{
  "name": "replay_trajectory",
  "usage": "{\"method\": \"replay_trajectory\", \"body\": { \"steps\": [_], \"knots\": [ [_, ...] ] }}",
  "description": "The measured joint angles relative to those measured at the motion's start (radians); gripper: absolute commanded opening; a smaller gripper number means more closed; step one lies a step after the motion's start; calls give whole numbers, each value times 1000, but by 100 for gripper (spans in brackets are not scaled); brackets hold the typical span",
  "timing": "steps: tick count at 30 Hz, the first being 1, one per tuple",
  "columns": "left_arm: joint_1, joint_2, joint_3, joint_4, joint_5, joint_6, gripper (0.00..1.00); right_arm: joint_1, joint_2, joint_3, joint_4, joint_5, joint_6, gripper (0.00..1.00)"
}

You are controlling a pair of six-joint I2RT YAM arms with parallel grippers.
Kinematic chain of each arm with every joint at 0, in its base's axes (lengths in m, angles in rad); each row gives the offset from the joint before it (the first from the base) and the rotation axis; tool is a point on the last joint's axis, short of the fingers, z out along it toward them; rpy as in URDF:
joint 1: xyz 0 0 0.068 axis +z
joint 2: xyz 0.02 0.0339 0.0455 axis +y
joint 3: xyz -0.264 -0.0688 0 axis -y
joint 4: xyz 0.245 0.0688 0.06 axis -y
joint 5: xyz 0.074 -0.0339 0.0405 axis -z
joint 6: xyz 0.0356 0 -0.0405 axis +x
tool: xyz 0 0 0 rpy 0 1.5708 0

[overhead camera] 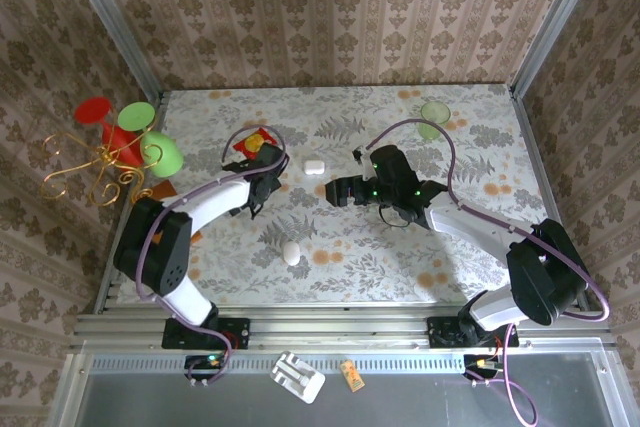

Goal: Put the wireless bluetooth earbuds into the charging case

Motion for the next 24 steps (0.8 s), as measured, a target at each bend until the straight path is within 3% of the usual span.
{"method": "replay_trajectory", "body": {
  "steps": [16,20,24],
  "knots": [
    [37,140,58,40,10,-110,84,0,0,0,-11,0,-3,100],
    [50,172,73,42,34,-120,75,0,0,0,-11,0,-4,100],
    [55,192,81,43,50,-127,60,0,0,0,-11,0,-4,100]
  ]
}}
